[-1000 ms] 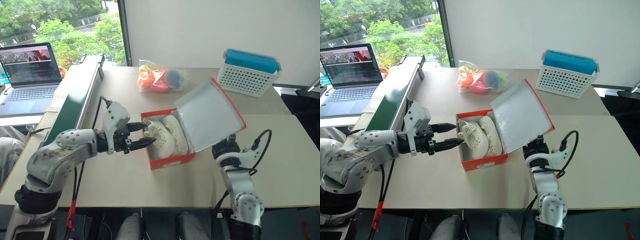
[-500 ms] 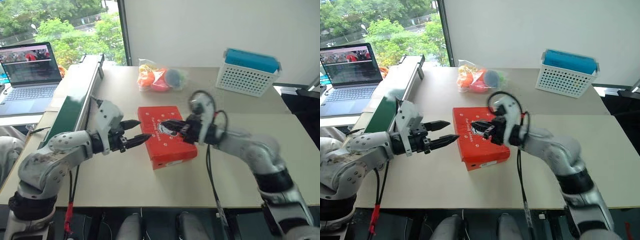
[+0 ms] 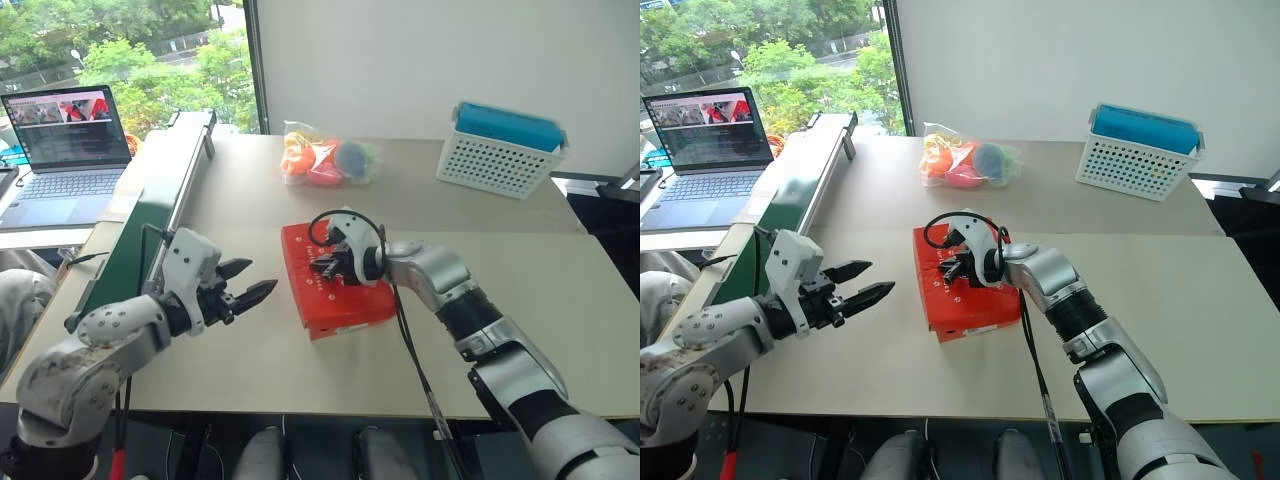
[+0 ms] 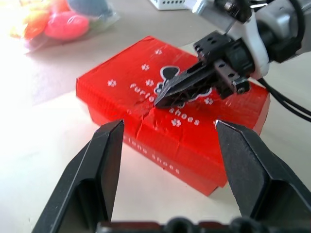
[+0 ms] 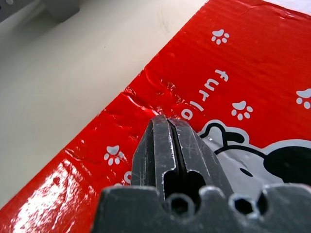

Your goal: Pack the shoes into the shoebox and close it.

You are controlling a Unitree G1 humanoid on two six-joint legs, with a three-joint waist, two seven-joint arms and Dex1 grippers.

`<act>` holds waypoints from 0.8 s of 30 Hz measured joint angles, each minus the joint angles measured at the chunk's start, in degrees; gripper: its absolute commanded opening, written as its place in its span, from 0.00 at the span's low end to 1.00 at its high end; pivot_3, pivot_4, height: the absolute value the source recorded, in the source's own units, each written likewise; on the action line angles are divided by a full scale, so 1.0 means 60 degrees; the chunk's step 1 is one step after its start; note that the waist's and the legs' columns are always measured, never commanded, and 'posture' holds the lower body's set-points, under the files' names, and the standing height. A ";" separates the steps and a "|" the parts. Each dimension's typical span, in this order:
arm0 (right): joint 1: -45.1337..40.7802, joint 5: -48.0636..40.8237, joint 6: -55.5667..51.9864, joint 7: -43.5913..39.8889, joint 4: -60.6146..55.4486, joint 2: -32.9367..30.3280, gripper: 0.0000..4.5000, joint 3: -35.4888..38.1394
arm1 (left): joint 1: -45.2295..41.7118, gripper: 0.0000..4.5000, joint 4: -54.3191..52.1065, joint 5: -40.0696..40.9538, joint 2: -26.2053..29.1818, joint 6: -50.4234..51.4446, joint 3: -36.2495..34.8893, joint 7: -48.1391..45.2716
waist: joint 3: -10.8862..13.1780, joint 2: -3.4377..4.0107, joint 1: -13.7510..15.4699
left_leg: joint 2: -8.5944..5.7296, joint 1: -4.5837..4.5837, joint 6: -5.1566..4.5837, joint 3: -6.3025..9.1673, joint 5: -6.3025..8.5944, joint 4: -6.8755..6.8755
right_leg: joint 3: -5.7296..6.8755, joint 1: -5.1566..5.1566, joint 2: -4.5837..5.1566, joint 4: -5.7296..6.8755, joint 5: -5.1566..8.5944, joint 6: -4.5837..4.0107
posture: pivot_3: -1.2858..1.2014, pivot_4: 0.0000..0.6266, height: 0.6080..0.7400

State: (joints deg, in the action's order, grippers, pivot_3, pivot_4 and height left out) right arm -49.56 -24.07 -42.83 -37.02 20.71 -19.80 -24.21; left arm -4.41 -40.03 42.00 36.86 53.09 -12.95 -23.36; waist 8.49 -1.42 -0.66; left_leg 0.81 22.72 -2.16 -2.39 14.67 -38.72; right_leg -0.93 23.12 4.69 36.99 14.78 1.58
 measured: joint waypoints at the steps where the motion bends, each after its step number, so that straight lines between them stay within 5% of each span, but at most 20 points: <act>1: 0.0105 0.0009 -0.0032 -0.0007 -0.0027 0.0003 0.01 0.0158 | 0.0134 0.71 0.0001 -0.0081 -0.0119 -0.0055 -0.0007 0.0110 | -0.0004 -0.0001 0.0009 | -0.0002 0.0002 0.0000 0.0005 0.0000 0.0001 | 0.0007 0.0002 0.0058 0.0001 0.0000 0.0000 | 0.52 0.24 1.00; 10: 0.1220 -0.0613 -0.0241 0.0598 -0.0780 0.0157 0.01 0.3112 | 0.0795 0.71 0.0599 -0.1392 -0.1343 -0.1418 0.0019 0.1069 | -0.0002 0.0001 0.0037 | -0.0014 0.0057 0.0000 0.0016 0.0000 0.0002 | 0.0023 0.0045 0.0093 -0.0005 -0.0001 -0.0004 | 0.52 0.24 1.00; 15: 0.1664 -0.1015 -0.0347 0.0771 -0.1639 -0.1276 0.01 0.4946 | 0.0732 0.71 0.1438 -0.2059 -0.2294 -0.2353 -0.0103 0.1695 | -0.0002 0.0000 0.0120 | -0.0023 0.0180 -0.0001 0.0008 -0.0005 -0.0011 | 0.0029 0.0174 0.0088 0.0018 -0.0003 -0.0003 | 0.52 0.24 1.00; 20: 0.2631 0.0989 0.0877 0.1288 -0.1603 -0.2860 0.01 0.4678 | 0.0404 0.71 0.2509 -0.2617 -0.2735 -0.3241 -0.0734 0.2404 | -0.0002 -0.0002 0.0059 | -0.0020 0.0173 -0.0008 -0.0034 -0.0007 -0.0018 | 0.0013 0.0170 0.0067 0.0018 -0.0003 -0.0003 | 0.52 0.24 1.00; 24: 0.3605 0.1931 0.2452 0.1372 -0.1541 -0.2926 0.01 0.4449 | 0.0160 0.71 0.3480 -0.3482 -0.2990 -0.4306 -0.0844 0.2905 | -0.0002 -0.0002 -0.0011 | -0.0015 0.0143 -0.0012 -0.0044 -0.0009 -0.0017 | 0.0004 0.0144 0.0006 0.0015 -0.0004 -0.0003 | 0.52 0.24 1.00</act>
State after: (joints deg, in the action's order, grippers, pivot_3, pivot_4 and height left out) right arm -27.93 -12.49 -28.12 -28.78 11.47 -37.36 2.49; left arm -3.45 -19.15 21.11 18.92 27.26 -18.01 -5.93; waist 8.48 -1.44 -0.73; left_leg 0.72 23.58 -2.23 -2.65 14.62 -38.82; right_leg -0.91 23.98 4.73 37.08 14.76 1.57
